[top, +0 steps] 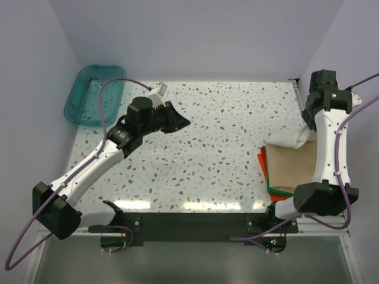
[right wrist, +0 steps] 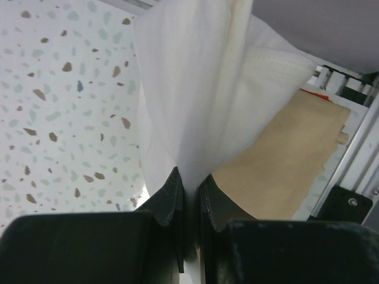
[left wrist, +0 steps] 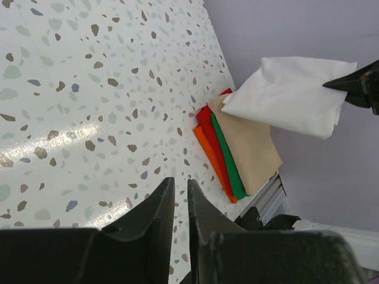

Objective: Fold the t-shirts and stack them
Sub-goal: Neatly place the folded tshirt to the corner

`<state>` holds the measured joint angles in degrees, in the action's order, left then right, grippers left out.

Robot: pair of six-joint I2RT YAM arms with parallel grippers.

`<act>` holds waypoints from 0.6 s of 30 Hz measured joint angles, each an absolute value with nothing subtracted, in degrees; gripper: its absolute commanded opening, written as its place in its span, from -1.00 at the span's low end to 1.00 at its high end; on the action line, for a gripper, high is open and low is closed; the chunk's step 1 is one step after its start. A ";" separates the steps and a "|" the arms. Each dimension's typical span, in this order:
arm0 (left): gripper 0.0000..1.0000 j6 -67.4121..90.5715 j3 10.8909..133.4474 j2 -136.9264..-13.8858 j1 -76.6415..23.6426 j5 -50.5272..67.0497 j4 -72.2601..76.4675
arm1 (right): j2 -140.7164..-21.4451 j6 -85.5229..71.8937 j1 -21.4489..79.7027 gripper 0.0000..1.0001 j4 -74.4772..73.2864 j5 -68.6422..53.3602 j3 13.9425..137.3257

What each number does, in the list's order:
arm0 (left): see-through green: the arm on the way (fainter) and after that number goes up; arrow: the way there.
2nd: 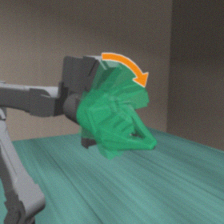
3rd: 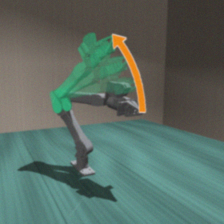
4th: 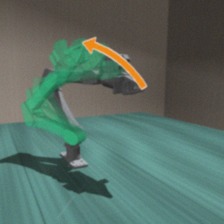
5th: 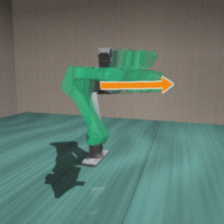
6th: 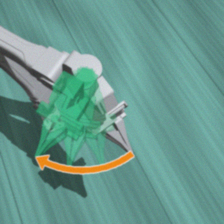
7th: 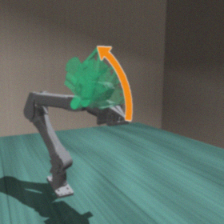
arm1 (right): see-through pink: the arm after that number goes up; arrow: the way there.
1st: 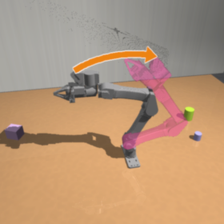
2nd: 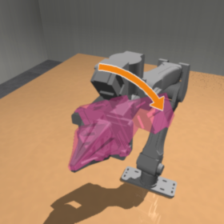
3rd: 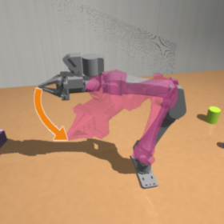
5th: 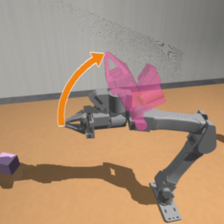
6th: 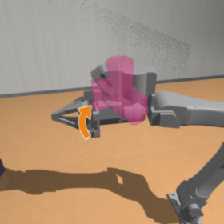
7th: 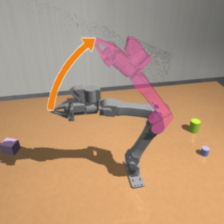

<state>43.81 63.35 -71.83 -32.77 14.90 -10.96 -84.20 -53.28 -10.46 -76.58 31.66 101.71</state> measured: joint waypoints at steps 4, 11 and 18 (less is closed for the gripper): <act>-0.60 43.90 61.45 -71.22 -32.93 15.33 -10.20 | -74.65 -53.56 -10.57 0.78 -76.75 31.70 89.36; -0.56 43.88 58.11 -70.78 -33.15 16.34 -9.45 | -52.40 -48.18 -10.68 0.97 -76.73 27.99 74.00; -0.50 42.35 57.74 -67.13 -33.15 15.64 -10.00 | -47.55 -39.55 -10.41 0.97 -66.70 12.21 72.51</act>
